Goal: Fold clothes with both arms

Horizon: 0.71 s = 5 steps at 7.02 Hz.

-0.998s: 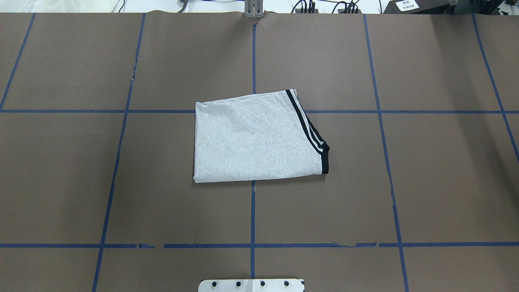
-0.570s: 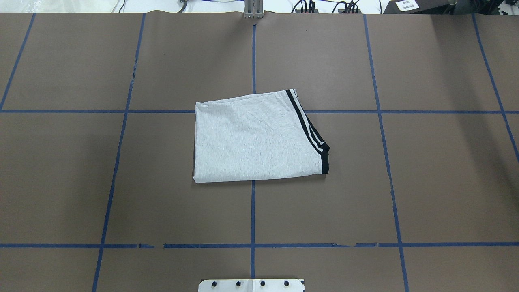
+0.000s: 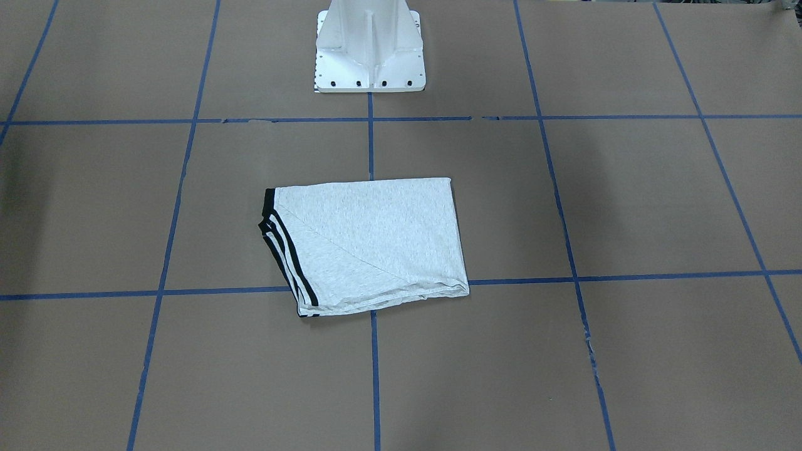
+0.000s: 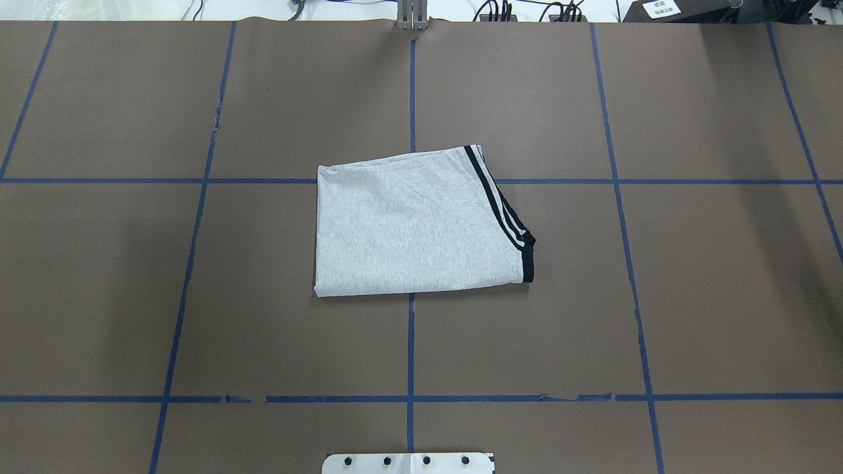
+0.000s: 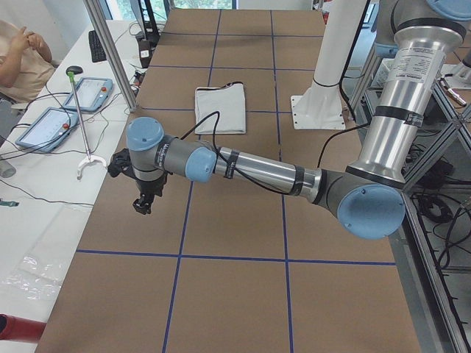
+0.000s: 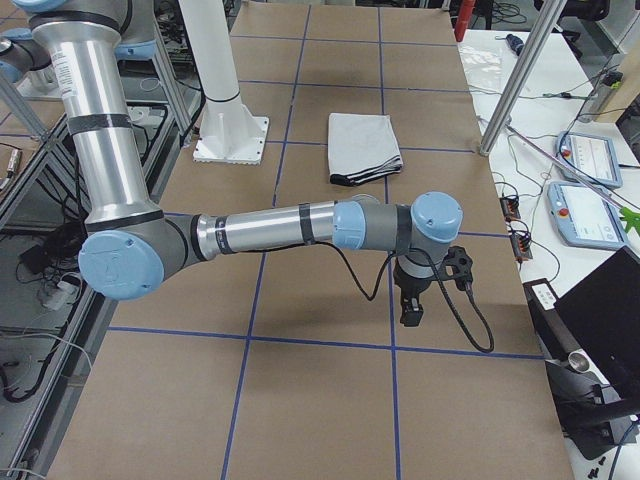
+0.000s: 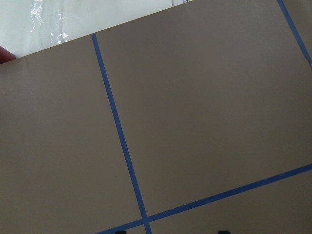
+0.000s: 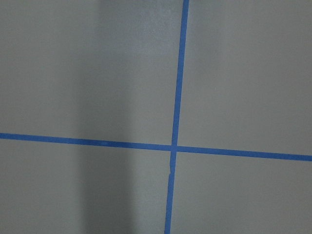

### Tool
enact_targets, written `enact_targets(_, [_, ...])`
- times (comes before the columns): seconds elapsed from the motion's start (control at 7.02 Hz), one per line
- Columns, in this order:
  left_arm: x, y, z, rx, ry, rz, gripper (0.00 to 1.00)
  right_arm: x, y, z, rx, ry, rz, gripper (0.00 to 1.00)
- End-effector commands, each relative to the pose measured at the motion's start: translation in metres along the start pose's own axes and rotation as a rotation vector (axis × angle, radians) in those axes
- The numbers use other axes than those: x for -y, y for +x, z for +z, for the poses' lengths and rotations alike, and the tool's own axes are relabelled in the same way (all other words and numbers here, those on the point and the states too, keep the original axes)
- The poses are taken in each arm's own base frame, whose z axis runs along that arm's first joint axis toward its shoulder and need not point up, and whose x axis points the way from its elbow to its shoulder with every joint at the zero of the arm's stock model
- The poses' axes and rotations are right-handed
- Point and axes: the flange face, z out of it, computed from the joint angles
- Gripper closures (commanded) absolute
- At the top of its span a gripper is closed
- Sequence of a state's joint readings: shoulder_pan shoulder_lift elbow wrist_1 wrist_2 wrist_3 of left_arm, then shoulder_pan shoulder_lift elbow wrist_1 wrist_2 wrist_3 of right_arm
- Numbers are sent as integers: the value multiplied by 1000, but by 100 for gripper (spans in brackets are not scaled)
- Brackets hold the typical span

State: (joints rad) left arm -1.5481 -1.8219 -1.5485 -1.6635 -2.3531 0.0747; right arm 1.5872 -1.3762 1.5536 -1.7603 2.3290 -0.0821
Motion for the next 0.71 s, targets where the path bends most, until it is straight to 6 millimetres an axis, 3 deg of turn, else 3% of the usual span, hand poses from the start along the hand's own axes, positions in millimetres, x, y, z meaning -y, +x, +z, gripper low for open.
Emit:
enact_targets(0.0, [-20, 4, 3, -16, -3, -1, 0, -11, 3, 18, 0, -28, -2, 0])
enact_targets(0.14, [-29, 0, 7, -15, -17, -17, 0, -13, -3, 26, 1, -42, -9, 0])
enact_targets(0.29, [-35, -8, 16, -13, -38, -47, 0, -11, -22, 47, -5, -81, -41, 0])
enact_targets(0.43, [-39, -18, 25, -10, -55, -62, 0, -9, -33, 57, -5, -96, -65, 0])
enact_targets(0.57, [-37, -18, 26, -6, -58, -63, 0, -13, -36, 53, 0, -88, -72, 0])
